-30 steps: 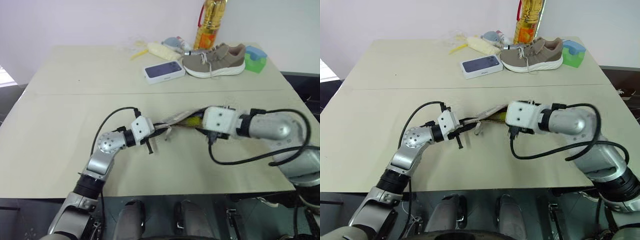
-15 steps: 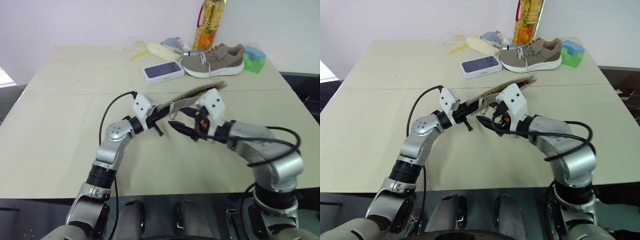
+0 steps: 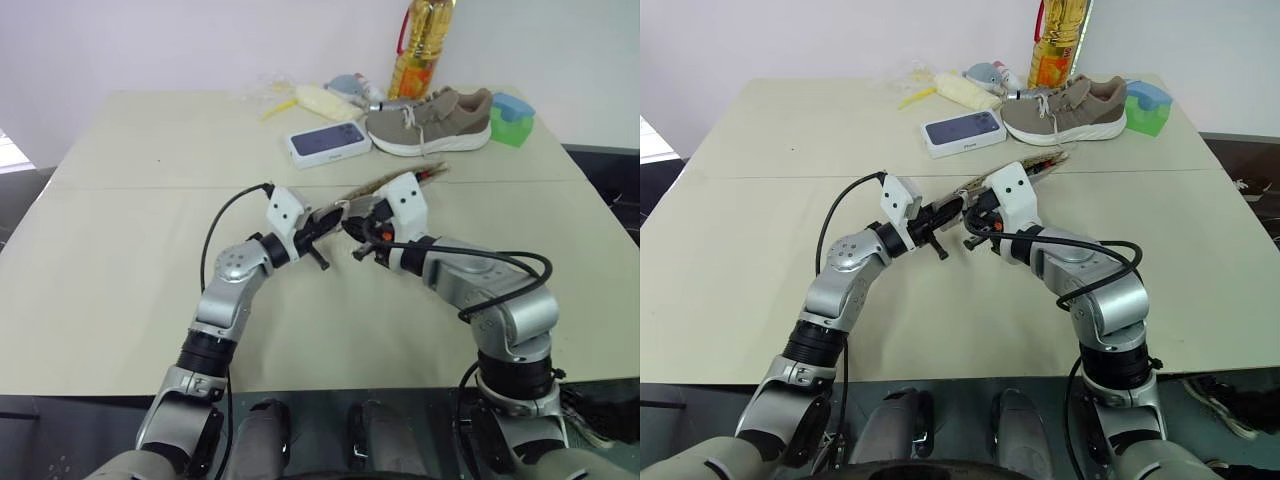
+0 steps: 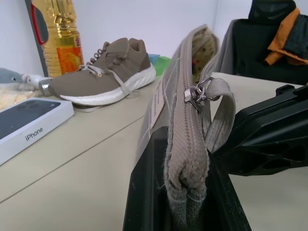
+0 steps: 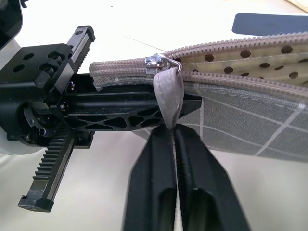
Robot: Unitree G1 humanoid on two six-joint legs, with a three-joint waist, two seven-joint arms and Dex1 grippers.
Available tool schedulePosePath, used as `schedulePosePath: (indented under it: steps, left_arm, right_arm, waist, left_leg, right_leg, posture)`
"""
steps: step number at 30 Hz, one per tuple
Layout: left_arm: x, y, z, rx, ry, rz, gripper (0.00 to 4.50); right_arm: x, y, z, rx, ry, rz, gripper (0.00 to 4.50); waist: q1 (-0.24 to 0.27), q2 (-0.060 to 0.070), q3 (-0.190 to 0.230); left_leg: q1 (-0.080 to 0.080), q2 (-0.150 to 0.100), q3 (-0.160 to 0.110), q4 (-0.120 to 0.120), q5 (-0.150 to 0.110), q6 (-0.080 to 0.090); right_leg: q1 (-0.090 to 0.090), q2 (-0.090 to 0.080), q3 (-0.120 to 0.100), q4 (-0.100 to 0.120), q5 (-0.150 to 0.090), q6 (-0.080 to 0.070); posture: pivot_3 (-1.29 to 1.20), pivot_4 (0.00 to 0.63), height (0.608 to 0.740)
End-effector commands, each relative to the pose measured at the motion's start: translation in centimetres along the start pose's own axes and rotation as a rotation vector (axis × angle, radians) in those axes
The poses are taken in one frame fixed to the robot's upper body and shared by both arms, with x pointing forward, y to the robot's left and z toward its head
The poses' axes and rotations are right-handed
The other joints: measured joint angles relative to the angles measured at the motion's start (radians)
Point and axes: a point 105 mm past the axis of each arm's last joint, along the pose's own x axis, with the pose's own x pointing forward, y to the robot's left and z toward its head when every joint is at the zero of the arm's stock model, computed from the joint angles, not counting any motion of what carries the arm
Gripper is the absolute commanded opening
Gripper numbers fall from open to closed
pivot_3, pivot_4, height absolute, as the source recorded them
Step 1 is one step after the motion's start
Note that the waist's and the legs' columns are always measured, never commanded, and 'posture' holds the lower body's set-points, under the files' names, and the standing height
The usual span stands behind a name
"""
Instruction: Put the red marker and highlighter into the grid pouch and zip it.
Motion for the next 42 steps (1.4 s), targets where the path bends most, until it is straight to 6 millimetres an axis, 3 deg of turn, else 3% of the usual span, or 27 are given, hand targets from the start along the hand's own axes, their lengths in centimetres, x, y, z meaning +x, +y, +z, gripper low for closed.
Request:
schedulePosePath:
  steps: [1,6,12,17,22,24,28,32,36,42]
  left_arm:
    - [-0.3,0.7,1.3,0.039,-0.048,0.026,0.0]
    - [-1.3,2.1,0.8,0.112,-0.009,0.061,0.0]
    - [-3.1,3.8,-0.2,0.203,0.062,0.076,0.0]
    - [-3.9,4.0,-0.6,0.227,0.083,0.057,0.0]
    - [-4.4,3.8,-1.1,0.231,0.1,0.047,0.0]
    - [-4.7,3.6,-1.2,0.186,0.099,0.034,0.0]
    - [-5.7,3.7,-1.2,0.137,0.111,0.04,1.52]
    - [-8.1,4.0,-1.8,0.059,0.149,0.073,3.56]
    - [-11.9,4.4,-3.4,-0.054,0.238,0.152,3.56]
    - [-17.3,6.3,-5.4,-0.099,0.364,0.352,3.56]
  right_arm:
    - [-0.9,-0.3,1.6,-0.038,-0.062,-0.004,0.03]
    - [-2.8,-2.4,2.1,-0.095,-0.057,-0.063,0.03]
    - [-6.6,-7.6,3.6,-0.186,-0.034,-0.253,0.03]
    - [-8.7,-11.0,3.5,-0.215,0.015,-0.395,0.03]
    - [-9.0,-11.0,2.2,-0.223,0.075,-0.378,0.03]
    - [-8.8,-9.4,1.1,-0.234,0.111,-0.27,0.03]
    - [-9.3,-8.7,-0.5,-0.205,0.15,-0.207,1.38]
    - [-10.5,-8.5,-2.2,-0.215,0.162,-0.176,3.51]
    - [-11.9,-8.3,-4.2,-0.172,0.115,-0.154,3.51]
    - [-13.6,-9.6,-5.6,-0.073,0.009,-0.231,3.51]
  waist:
    - [0.0,0.0,0.0]
    - [0.0,0.0,0.0]
    - [0.002,0.0,0.0]
    - [-0.001,0.0,0.0]
    - [0.001,0.0,0.0]
    - [0.001,0.0,0.0]
    - [-0.004,0.0,0.0]
    - [0.001,0.0,0.0]
    - [0.001,0.0,0.0]
    - [0.001,-0.001,0.0]
  left_leg:
    - [0.0,0.0,0.0,0.0,0.0,0.0]
    - [0.0,0.0,0.0,0.0,0.0,0.0]
    - [0.0,0.0,0.0,0.0,0.0,0.0]
    - [0.0,0.0,0.0,-0.001,0.0,0.0]
    - [0.0,0.0,0.0,-0.001,0.0,0.0]
    - [0.0,0.0,0.001,-0.001,0.0,0.0]
    - [0.0,0.001,0.0,-0.001,0.0,0.0]
    - [0.0,0.001,0.0,-0.001,0.0,0.0]
    - [0.0,0.001,0.0,-0.002,0.0,0.0]
    - [0.001,0.001,0.001,-0.001,0.0,0.0]
  right_leg:
    - [0.0,0.0,0.0,0.0,0.0,0.0]
    - [0.0,0.0,0.0,0.0,0.0,0.0]
    - [0.0,0.0,0.0,-0.001,0.0,0.0]
    - [0.0,0.0,0.0,-0.001,0.0,0.0]
    - [0.0,0.0,0.0,-0.001,0.0,0.0]
    - [0.0,0.0,0.0,-0.001,0.0,0.0]
    - [0.0,0.0,0.0,-0.001,0.0,0.0]
    - [0.0,0.0,0.0,-0.001,0.0,0.0]
    - [0.0,0.0,0.0,-0.002,0.0,0.0]
    - [0.0,0.0,0.0,-0.001,0.0,0.0]
  posture:
    - [0.0,0.15,0.724]
    - [0.0,0.15,0.724]
    - [0.0,0.15,0.724]
    - [0.0,0.15,0.724]
    - [0.0,0.15,0.724]
    - [0.0,0.15,0.724]
    - [0.0,0.15,0.724]
    - [0.0,0.15,0.724]
    - [0.0,0.15,0.724]
    - [0.0,0.15,0.724]
